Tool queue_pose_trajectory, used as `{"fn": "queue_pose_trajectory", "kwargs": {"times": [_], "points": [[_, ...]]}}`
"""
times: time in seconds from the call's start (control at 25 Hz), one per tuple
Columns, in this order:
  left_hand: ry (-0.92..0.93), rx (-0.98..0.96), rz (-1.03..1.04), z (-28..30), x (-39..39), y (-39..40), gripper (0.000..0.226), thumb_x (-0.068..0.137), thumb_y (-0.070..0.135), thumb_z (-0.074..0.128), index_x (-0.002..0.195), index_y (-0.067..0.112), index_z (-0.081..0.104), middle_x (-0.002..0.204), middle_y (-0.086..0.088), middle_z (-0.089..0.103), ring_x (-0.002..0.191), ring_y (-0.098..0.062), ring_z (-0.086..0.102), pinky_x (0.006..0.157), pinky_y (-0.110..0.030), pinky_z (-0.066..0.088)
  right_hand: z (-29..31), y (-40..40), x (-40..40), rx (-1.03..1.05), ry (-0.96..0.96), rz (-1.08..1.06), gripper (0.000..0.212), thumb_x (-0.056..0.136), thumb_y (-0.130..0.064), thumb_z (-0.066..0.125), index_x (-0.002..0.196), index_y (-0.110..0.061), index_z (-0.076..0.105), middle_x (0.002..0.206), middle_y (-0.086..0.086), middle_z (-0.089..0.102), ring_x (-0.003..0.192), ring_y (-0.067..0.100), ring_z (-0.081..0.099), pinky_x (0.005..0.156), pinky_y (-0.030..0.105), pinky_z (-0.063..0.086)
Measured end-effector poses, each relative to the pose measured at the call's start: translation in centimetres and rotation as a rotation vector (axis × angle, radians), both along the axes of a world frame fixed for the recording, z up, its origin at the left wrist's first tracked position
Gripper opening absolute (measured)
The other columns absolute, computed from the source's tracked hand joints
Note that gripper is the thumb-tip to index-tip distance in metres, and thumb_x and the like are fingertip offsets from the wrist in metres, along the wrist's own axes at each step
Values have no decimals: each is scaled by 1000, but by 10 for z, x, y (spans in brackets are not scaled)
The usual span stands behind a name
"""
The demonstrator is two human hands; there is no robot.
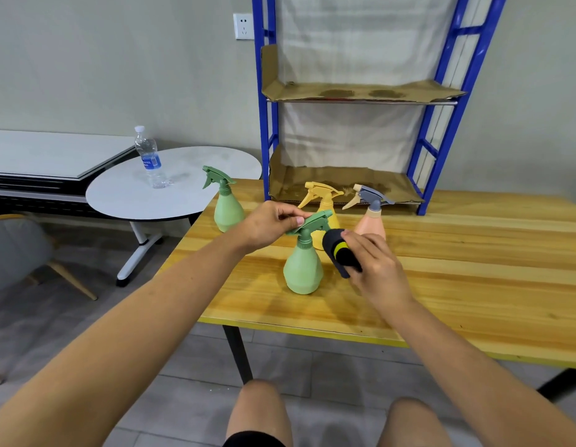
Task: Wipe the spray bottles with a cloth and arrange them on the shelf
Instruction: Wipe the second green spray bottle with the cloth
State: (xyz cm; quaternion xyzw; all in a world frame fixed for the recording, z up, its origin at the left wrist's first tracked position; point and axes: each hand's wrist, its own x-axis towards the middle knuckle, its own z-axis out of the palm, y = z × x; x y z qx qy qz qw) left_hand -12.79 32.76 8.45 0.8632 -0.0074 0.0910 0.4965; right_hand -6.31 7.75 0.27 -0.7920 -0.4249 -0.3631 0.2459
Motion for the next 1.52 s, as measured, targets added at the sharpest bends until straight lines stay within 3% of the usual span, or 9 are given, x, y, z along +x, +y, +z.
{"fn": "queue_pose_trajectory", "kwargs": {"times": [0.28,0.4,0.56,0.68,0.76,0.92,1.08,1.36,1.52], "points": [[12,10,-4,4,-3,-5,24,99,14,60,112,31,73,113,4,74,110,-12,66,101,-36,52,14,8,-5,8,12,53,63,74,-7,81,134,-5,60,129,6,66,113,24,57,94,36,52],[24,73,42,-3,-6,-5,31,104,17,51,129,27,66,124,4,69,118,-11,61,106,-35,48,22,-2,-2,-27,134,-36,68,71,-6,86,133,-9,59,124,6,68,113,27,56,90,41,54],[12,-314,183,-47,-36,-18,41,105,19,36,142,20,52,135,1,57,132,-19,50,112,-38,41,72,-6,-4,-68,40,-80,66,77,-13,80,138,-13,55,131,3,64,119,27,51,98,42,49],[-29,-526,208,-76,-48,-33,43,96,50,33,128,37,58,135,2,61,129,-17,53,112,-39,40,107,15,-13,-186,-110,-37,64,79,-18,79,138,-16,55,133,-2,63,116,26,52,95,41,49],[-17,-491,182,-79,-46,-38,49,90,63,35,128,43,60,138,9,60,131,-9,51,115,-39,36,116,31,-19,-280,-154,7,60,78,-20,78,135,-17,57,131,-3,63,113,26,53,92,42,50],[41,-147,130,-78,-42,-42,73,80,42,45,150,23,41,148,8,46,137,-12,42,117,-36,33,115,49,-20,-459,-104,0,51,84,-18,73,132,-23,56,131,-8,62,114,25,51,91,43,49],[48,176,143,-86,-38,-43,85,83,32,71,154,21,26,152,0,39,138,-18,39,114,-32,34,117,44,-17,-503,-100,-1,50,85,-21,72,132,-25,56,130,-9,63,114,23,50,91,42,49],[70,173,228,-98,-22,-56,111,71,49,84,153,32,12,156,-1,34,142,-21,35,117,-44,34,111,9,-4,-397,87,-125,54,87,-18,69,138,-23,53,136,-6,60,122,24,47,97,40,44],[81,20,284,-98,-10,-56,96,73,49,82,147,31,24,137,-2,53,121,-21,54,101,-47,51,63,-20,-7,-269,261,-134,59,81,-12,75,136,-22,56,130,-3,64,122,22,48,96,44,50]]}}
